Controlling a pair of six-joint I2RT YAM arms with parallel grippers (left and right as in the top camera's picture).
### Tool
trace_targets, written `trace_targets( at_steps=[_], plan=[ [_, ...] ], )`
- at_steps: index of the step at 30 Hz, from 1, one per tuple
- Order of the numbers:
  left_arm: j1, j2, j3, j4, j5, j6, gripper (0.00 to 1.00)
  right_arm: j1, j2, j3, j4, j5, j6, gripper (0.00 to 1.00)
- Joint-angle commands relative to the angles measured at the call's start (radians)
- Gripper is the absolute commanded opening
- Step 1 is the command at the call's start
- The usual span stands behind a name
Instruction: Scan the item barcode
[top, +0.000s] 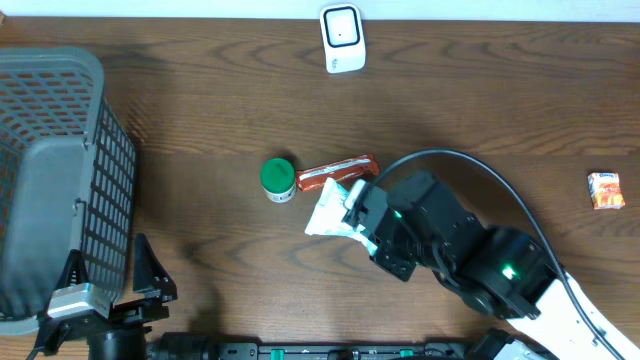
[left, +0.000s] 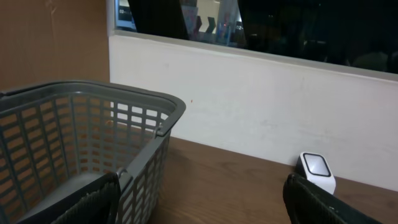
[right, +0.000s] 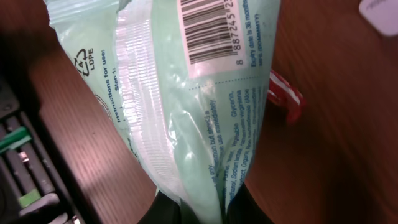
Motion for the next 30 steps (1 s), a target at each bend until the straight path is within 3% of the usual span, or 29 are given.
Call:
trace_targets(
  at_steps=[1,6,10,13,15,18,19,20,24,25,27,30],
  plan=[
    [-0.005,-0.007,-0.005,0.001,-0.009,0.017,0.84,0.018,-0.040,-0.001,0.000,0.003,-0.019,0.01],
    [-0.005,-0.007,-0.005,0.001,-0.009,0.017,0.84,0.017,-0.008,-0.002,0.011,0.068,-0.003,0.01],
    [-0.005,-0.007,-0.005,0.001,-0.009,0.017,0.84,0.005,0.143,-0.002,0.072,0.483,0.041,0.01],
    [-0.005,-0.007,-0.005,0.001,-0.009,0.017,0.84,-0.045,0.315,-0.001,0.254,0.795,-0.013,0.01],
    [-0.005,-0.007,-0.005,0.001,-0.009,0.017,0.84,-0.094,0.448,-0.001,0.489,0.995,-0.189,0.01],
    [-0.005,-0.007,-0.005,0.002,-0.009,0.017,0.84,-0.162,0.621,-0.001,0.895,1.151,-0.595,0.01],
    [-0.005,-0.007,-0.005,0.002,-0.009,0.017,0.84,-0.182,0.673,-0.001,1.056,1.189,-0.729,0.01],
    [-0.005,-0.007,-0.005,0.002,-0.009,0.017,0.84,-0.209,0.748,0.001,1.329,1.225,-0.930,0.01],
    [-0.005,-0.007,-0.005,0.001,-0.009,0.017,0.84,-0.275,0.952,0.066,2.053,1.105,-1.474,0.01],
    [-0.005,-0.007,-0.005,0.001,-0.009,0.017,0.84,-0.303,1.017,0.118,2.147,1.033,-1.588,0.01],
    [-0.005,-0.007,-0.005,0.001,-0.009,0.017,0.84,-0.338,1.093,0.203,2.139,0.972,-1.691,0.01],
    [-0.005,-0.007,-0.005,0.002,-0.009,0.017,0.84,-0.365,1.183,0.313,2.143,0.910,-1.732,0.01]
  ],
)
